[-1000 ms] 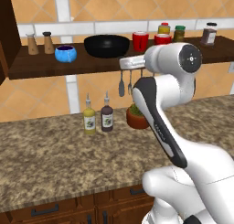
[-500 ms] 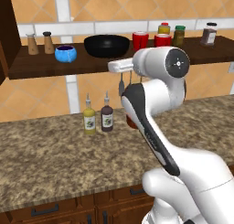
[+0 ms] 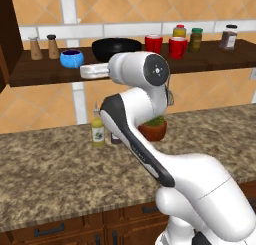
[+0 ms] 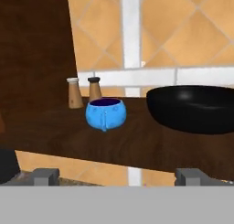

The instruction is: Gather all objects into one cabinet and sort the glasses and bowls to opposite sides.

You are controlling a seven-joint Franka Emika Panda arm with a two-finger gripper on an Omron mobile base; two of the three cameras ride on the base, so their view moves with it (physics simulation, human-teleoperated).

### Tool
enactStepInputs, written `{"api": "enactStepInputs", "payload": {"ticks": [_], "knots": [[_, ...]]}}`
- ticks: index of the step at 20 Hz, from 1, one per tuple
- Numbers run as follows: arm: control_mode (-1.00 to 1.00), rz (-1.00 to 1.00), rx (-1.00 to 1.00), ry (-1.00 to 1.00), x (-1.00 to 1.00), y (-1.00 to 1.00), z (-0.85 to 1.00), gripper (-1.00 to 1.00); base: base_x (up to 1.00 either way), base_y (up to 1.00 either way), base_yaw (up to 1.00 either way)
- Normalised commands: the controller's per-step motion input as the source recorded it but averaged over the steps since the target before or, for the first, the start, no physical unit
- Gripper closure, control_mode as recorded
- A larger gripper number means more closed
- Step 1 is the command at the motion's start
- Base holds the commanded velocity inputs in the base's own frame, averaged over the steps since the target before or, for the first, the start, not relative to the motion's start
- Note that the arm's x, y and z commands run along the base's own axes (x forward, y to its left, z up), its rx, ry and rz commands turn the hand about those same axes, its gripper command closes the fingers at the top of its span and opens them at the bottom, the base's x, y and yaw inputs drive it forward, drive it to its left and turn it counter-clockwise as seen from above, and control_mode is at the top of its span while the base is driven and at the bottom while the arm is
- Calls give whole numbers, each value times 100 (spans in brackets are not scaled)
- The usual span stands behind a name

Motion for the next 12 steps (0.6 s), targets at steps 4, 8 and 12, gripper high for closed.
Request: {"api": "enactStepInputs", "payload": {"ticks": [4,8,12], "knots": [[-100,30,25,2,30,60,20,-100,0,0,0],[-100,2,1,0,0,22,11,-100,0,0,0],[-100,-9,-5,0,0,7,21,-100,0,0,0]]}}
